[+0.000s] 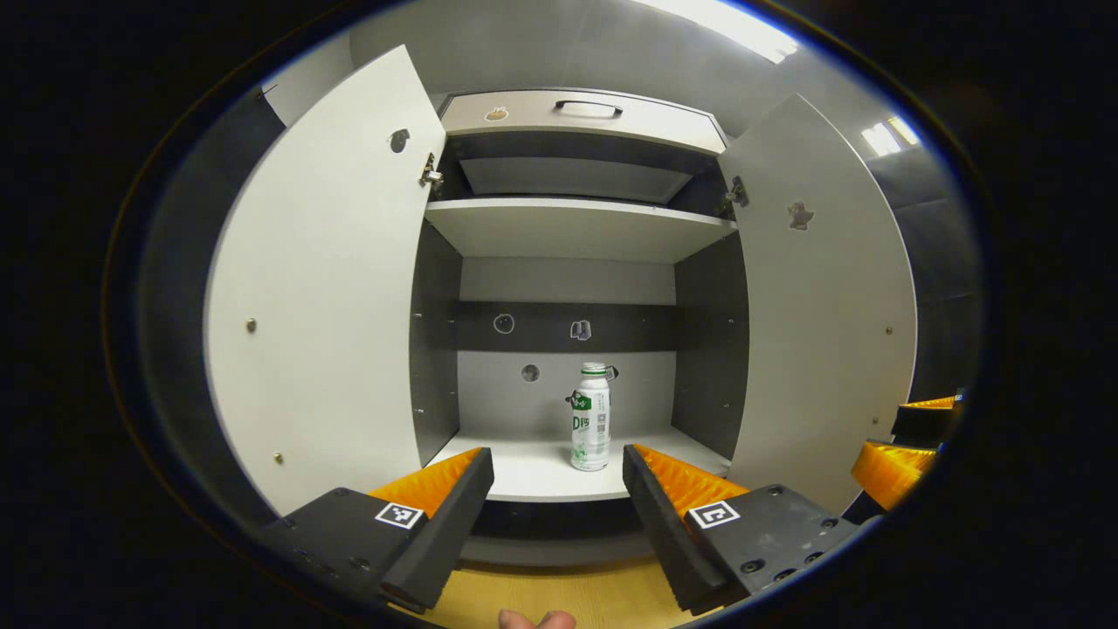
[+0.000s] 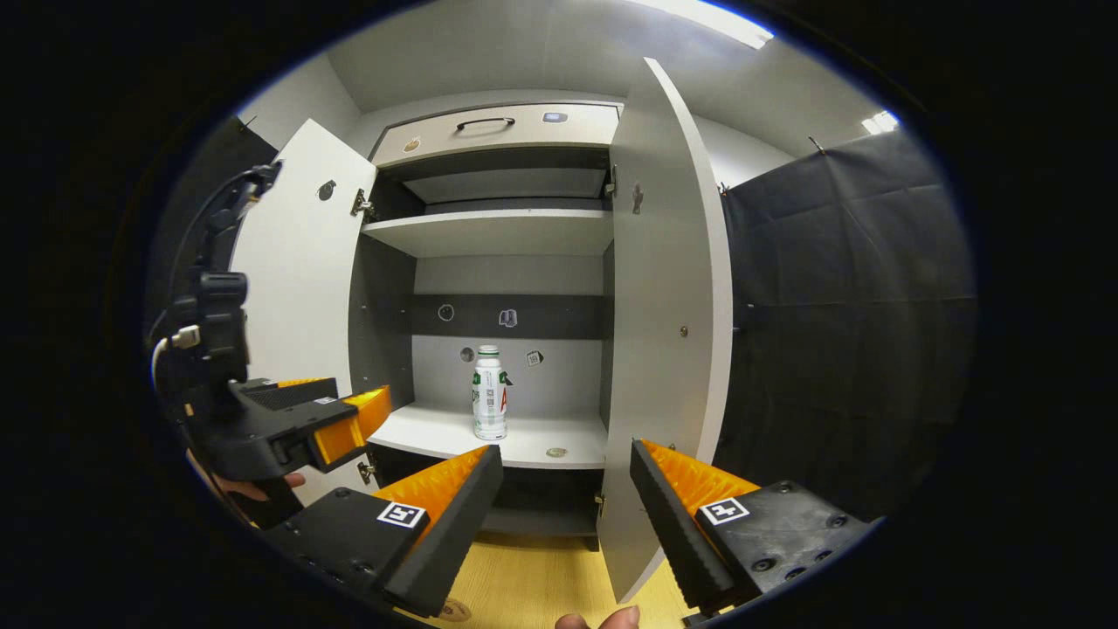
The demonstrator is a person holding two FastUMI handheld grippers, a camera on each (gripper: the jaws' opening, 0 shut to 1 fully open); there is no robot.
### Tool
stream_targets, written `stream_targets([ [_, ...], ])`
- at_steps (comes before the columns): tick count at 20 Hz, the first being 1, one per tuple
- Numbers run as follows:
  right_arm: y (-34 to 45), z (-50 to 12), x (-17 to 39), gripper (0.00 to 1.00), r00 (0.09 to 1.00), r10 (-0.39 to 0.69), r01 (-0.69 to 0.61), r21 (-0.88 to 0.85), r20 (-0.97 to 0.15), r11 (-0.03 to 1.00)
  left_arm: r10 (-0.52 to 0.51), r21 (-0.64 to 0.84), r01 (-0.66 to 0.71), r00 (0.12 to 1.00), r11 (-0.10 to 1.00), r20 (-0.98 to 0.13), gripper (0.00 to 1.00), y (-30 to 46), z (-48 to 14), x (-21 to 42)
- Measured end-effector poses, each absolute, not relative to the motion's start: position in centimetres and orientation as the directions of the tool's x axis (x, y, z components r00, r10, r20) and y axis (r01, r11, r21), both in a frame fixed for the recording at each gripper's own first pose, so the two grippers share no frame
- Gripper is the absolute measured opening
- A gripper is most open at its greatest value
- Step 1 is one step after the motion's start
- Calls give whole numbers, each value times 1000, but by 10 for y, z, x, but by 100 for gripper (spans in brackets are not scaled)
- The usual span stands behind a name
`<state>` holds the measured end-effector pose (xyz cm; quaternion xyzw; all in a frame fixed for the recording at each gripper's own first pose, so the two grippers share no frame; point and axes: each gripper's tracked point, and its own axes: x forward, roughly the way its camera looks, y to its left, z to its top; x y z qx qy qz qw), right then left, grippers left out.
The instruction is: Grasp the bottle in the cabinet with the left hand and place it on the coaster, then close the right door with the right hand and the left door with the left hand.
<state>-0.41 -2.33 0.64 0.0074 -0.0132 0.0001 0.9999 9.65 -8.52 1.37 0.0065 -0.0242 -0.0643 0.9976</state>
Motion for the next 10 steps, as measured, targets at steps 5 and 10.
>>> stream_targets([
  [5,-39,4,-3,98,1000,-12,12,18,18,1000,-145,-5,145,988,989,46,95,-115,13,162],
  [10,-46,5,-3,98,1000,1,-2,44,17,999,-156,24,155,986,988,50,95,-135,14,225],
])
